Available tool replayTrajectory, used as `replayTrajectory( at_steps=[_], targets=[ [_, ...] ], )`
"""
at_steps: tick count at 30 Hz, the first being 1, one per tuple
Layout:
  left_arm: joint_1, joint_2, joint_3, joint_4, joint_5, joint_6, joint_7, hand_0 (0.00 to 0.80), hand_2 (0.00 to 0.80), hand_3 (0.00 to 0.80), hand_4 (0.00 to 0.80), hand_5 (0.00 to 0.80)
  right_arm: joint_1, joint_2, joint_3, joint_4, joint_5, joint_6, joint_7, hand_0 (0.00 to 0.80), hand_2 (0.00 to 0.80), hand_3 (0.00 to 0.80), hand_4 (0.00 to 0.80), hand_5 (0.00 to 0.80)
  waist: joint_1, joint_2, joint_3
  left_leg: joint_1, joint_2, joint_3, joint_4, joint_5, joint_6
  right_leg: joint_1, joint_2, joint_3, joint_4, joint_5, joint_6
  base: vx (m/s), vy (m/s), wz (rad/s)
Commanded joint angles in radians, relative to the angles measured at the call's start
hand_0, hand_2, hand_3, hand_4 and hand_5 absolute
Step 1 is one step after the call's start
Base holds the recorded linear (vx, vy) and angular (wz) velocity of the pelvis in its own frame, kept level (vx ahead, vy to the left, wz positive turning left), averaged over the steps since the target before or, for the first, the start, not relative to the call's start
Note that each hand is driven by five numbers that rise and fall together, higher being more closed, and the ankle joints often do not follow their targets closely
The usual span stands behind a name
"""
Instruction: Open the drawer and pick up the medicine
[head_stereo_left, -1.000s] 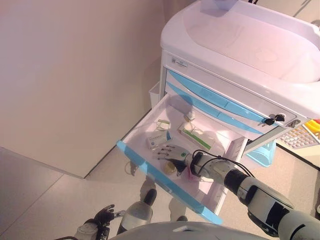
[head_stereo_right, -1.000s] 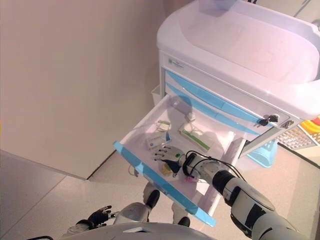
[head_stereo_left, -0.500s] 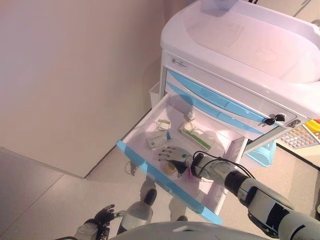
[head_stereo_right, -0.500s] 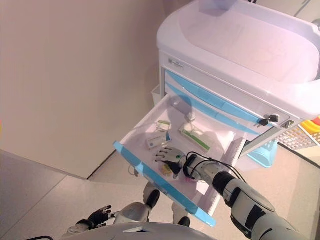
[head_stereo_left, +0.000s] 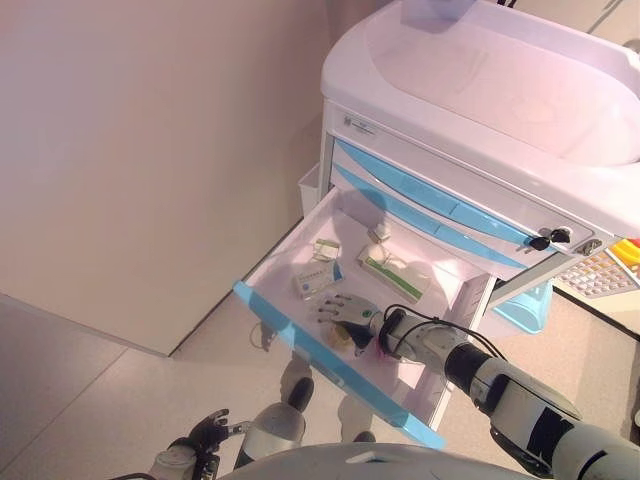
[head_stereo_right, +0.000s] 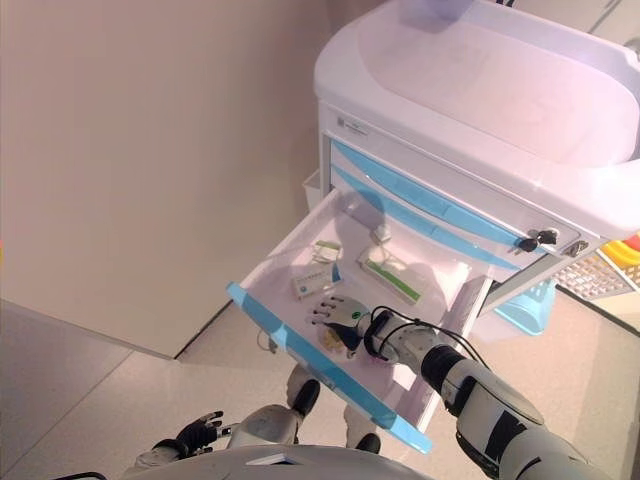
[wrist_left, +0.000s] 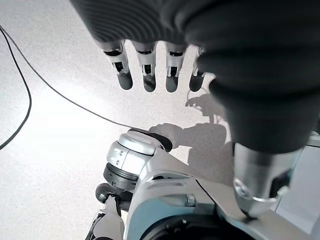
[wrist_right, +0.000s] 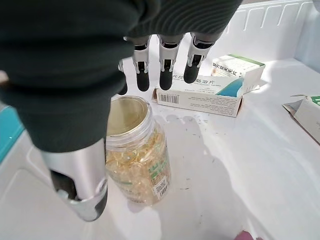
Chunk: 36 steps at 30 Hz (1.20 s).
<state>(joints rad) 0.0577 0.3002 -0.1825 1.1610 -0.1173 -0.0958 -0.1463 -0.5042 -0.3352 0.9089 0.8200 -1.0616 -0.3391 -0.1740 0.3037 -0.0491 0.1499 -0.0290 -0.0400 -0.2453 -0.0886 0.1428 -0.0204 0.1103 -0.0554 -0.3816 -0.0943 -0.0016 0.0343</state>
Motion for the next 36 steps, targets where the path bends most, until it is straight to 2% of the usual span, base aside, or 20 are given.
replayTrajectory(
  at_steps=[1, 2, 3, 4, 5, 7, 8, 30, 36],
  targets=[
    [-0.032, -0.005, -0.055, 0.046, 0.016, -0.029, 0.003, 0.000, 0.000, 0.000, 0.000, 0.000, -0.014, 0.011, -0.005, -0.023, 0.005, 0.009, -0.043, 0.000, 0.000, 0.000, 0.000, 0.000, 0.009, -0.007, 0.001, 0.015, -0.022, -0.012, 0.001, -0.084, 0.004, -0.007, -0.037, 0.014, 0.040, 0.003, 0.047, 0.000, 0.000, 0.00],
    [-0.030, -0.006, -0.056, 0.046, 0.015, -0.030, 0.005, 0.000, 0.000, 0.000, 0.000, 0.000, -0.012, 0.012, -0.007, -0.023, 0.002, 0.010, -0.044, 0.000, 0.000, 0.000, 0.000, 0.000, 0.009, -0.007, 0.002, 0.016, -0.022, -0.012, 0.001, -0.085, 0.004, -0.008, -0.037, 0.014, 0.041, 0.002, 0.047, 0.000, 0.000, 0.00],
    [-0.031, -0.005, -0.054, 0.047, 0.018, -0.030, 0.004, 0.000, 0.000, 0.000, 0.000, 0.000, -0.010, 0.012, -0.006, -0.023, 0.000, 0.010, -0.047, 0.138, 0.138, 0.138, 0.138, 0.138, 0.009, -0.007, 0.002, 0.016, -0.023, -0.012, 0.001, -0.085, 0.004, -0.008, -0.037, 0.015, 0.041, 0.002, 0.047, 0.000, 0.000, 0.00],
    [-0.032, -0.004, -0.054, 0.047, 0.016, -0.031, 0.002, 0.000, 0.000, 0.000, 0.000, 0.000, -0.011, 0.012, -0.005, -0.024, 0.000, 0.010, -0.048, 0.395, 0.395, 0.395, 0.395, 0.395, 0.009, -0.007, 0.002, 0.016, -0.022, -0.012, 0.001, -0.085, 0.004, -0.009, -0.038, 0.014, 0.042, 0.002, 0.048, 0.000, 0.000, 0.00],
    [-0.032, -0.005, -0.054, 0.047, 0.016, -0.030, 0.003, 0.000, 0.000, 0.000, 0.000, 0.000, -0.010, 0.013, -0.005, -0.025, -0.003, 0.010, -0.048, 0.596, 0.596, 0.596, 0.596, 0.596, 0.009, -0.006, 0.002, 0.016, -0.023, -0.012, 0.001, -0.085, 0.004, -0.009, -0.038, 0.014, 0.042, 0.002, 0.048, 0.000, 0.000, 0.00],
    [-0.032, -0.006, -0.054, 0.048, 0.019, -0.031, 0.003, 0.000, 0.000, 0.000, 0.000, 0.000, -0.010, 0.014, -0.008, -0.023, -0.008, 0.008, -0.050, 0.775, 0.775, 0.775, 0.775, 0.775, 0.009, -0.006, 0.003, 0.016, -0.024, -0.013, 0.001, -0.085, 0.005, -0.008, -0.037, 0.015, 0.041, 0.003, 0.047, 0.000, 0.000, 0.00],
    [-0.032, -0.006, -0.053, 0.048, 0.019, -0.032, 0.003, 0.000, 0.000, 0.000, 0.000, 0.000, -0.011, 0.013, -0.007, -0.022, -0.007, 0.007, -0.051, 0.800, 0.800, 0.800, 0.800, 0.800, 0.009, -0.006, 0.004, 0.016, -0.024, -0.013, 0.001, -0.085, 0.005, -0.008, -0.037, 0.016, 0.041, 0.003, 0.047, 0.000, 0.000, 0.00],
    [-0.036, -0.003, -0.051, 0.048, 0.020, -0.033, 0.003, 0.000, 0.000, 0.000, 0.000, 0.000, -0.012, 0.006, -0.006, -0.024, -0.013, 0.003, -0.051, 0.800, 0.800, 0.800, 0.800, 0.800, 0.006, -0.012, 0.002, 0.018, -0.023, -0.009, 0.001, -0.086, 0.007, -0.006, -0.037, 0.020, 0.038, 0.006, 0.049, 0.000, 0.000, 0.00],
    [-0.035, 0.005, -0.034, 0.049, 0.016, -0.026, -0.002, 0.000, 0.000, 0.000, 0.000, 0.000, -0.036, -0.054, -0.014, -0.122, 0.032, 0.004, -0.017, 0.800, 0.800, 0.800, 0.800, 0.800, -0.010, -0.024, -0.004, 0.025, -0.019, 0.004, 0.001, -0.090, 0.004, -0.003, -0.034, 0.034, 0.034, 0.012, 0.052, 0.000, 0.000, 0.00]
  ],
)
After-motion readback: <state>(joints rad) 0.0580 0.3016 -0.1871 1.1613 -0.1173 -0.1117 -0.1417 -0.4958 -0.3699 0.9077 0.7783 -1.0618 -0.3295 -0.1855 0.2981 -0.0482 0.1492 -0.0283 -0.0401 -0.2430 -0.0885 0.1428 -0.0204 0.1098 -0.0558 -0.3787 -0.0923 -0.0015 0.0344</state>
